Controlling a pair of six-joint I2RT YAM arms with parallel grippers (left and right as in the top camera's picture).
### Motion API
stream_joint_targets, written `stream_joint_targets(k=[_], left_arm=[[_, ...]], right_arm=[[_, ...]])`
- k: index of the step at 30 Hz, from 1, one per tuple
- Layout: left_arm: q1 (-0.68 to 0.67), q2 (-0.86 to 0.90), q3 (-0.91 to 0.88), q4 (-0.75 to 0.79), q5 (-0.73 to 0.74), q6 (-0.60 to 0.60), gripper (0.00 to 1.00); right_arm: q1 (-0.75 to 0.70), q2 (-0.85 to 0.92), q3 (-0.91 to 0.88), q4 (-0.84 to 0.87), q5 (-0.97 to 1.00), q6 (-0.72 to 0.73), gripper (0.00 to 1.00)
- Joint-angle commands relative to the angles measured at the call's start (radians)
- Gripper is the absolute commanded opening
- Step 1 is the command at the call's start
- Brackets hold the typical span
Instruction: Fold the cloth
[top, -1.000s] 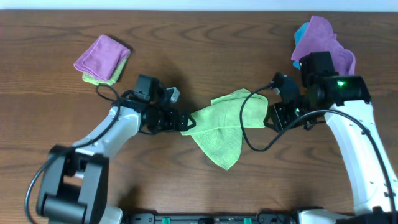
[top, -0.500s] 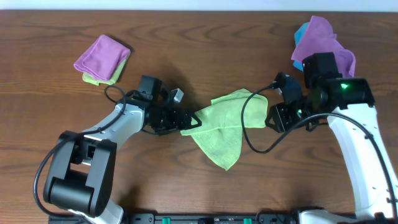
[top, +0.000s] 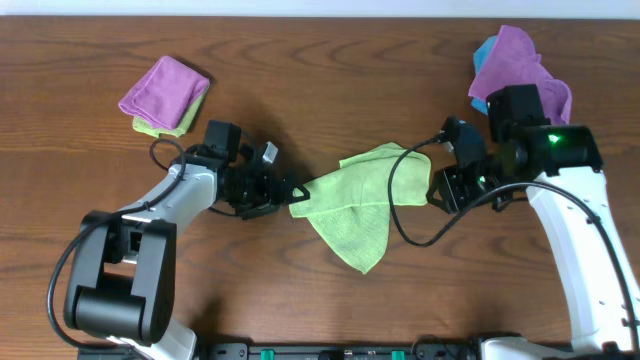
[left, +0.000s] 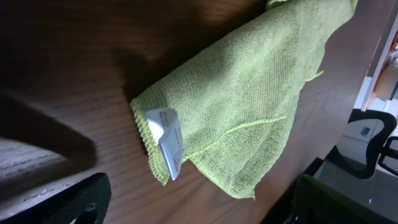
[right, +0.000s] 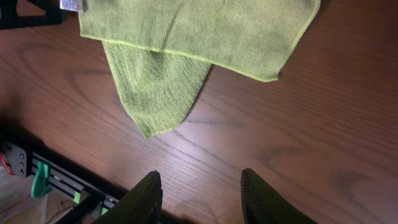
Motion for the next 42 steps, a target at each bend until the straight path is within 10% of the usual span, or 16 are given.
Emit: stream_joint_targets(k=[1,32,42], left_arm=[[-0.011,0.011,0.02,0.009,0.006,0.026,0.96],[-0.058,0.087,0.005,0.142,0.063,-0.072,1.0],[-0.058,0.087,0.005,0.164,0.138,-0.094,0.32]], right_arm=[[-0.009,-0.016,-0.006,0.003,-0.01,-0.008,0.42],[-0.009,-0.016,-0.006,0.003,-0.01,-0.008,0.42],[-0.009,-0.016,-0.006,0.009,-0.01,-0.008,0.42]])
